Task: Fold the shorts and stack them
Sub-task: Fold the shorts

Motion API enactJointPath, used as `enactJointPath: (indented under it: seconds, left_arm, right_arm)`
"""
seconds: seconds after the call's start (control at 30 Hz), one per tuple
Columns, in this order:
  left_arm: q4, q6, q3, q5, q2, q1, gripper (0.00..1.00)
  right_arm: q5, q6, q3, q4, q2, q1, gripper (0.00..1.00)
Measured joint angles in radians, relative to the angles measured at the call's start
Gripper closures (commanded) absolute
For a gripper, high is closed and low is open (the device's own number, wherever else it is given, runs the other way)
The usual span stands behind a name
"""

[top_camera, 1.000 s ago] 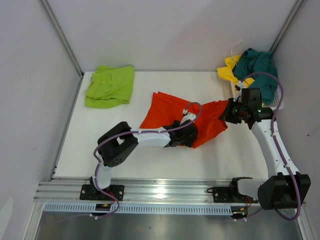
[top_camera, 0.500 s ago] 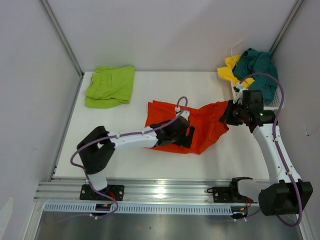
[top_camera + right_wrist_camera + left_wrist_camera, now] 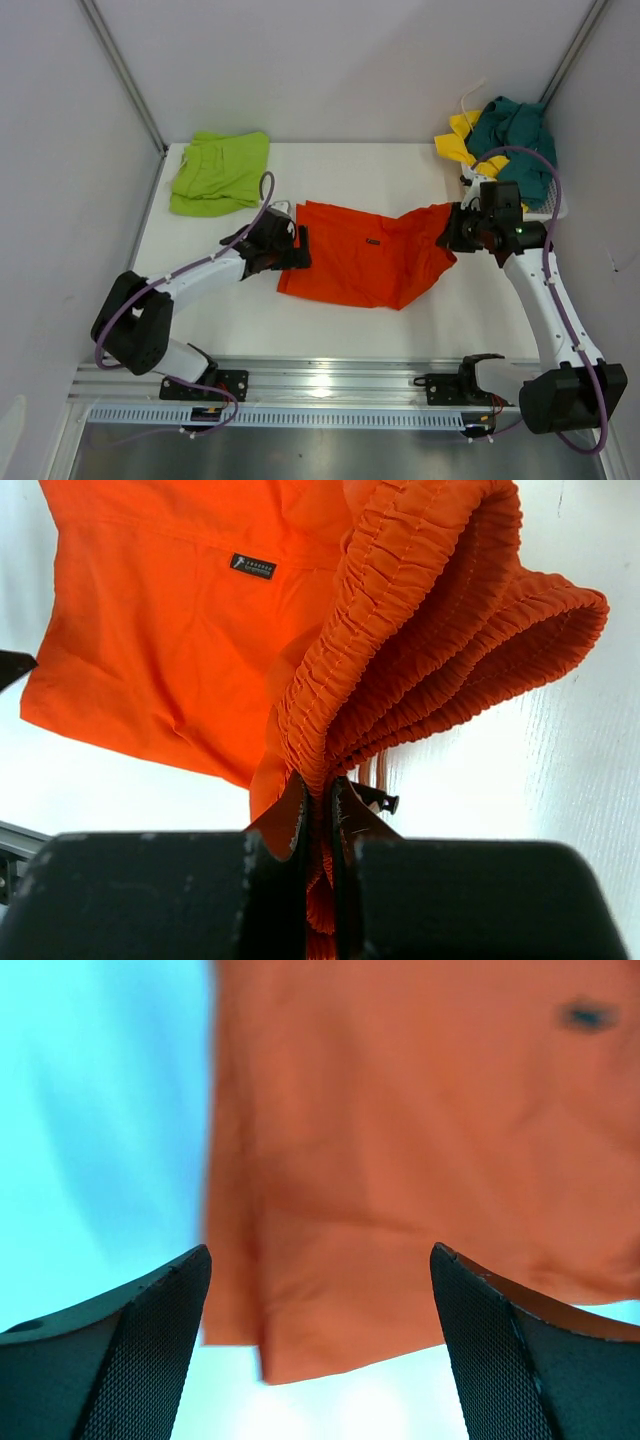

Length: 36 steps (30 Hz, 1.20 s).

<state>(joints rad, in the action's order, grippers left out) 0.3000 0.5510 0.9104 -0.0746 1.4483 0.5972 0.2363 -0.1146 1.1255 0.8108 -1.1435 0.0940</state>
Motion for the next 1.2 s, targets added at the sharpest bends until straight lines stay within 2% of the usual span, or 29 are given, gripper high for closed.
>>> enactJointPath:
  seconds: [0.23, 0.43, 0.63, 0.83, 1.2]
  left_arm:
    - [-0.058, -0.006, -0.212, 0.037, 0.001, -0.064, 0.13]
    - [-0.161, -0.003, -0.235, 0.088, 0.01, -0.072, 0.25]
    - [-0.291, -0.001, -0.289, 0.129, 0.01, -0.072, 0.3]
    - [-0.36, 0.0, -0.344, 0.132, -0.022, -0.067, 0.32]
    - [-0.393, 0.0, -0.401, 0.13, -0.068, -0.053, 0.34]
  right_arm:
    - [-0.067, 0.004, 0.0, 0.0, -0.024, 0.082, 1.0]
    - [-0.128, 0.001, 0.034, 0.02, -0.079, 0.151, 1.0]
    - [-0.224, -0.02, 0.138, 0.048, -0.154, 0.303, 1.0]
    - [-0.319, -0.052, 0.301, 0.069, -0.301, 0.471, 1.0]
    - [-0.394, -0.098, 0.515, 0.064, -0.62, 0.693, 1.0]
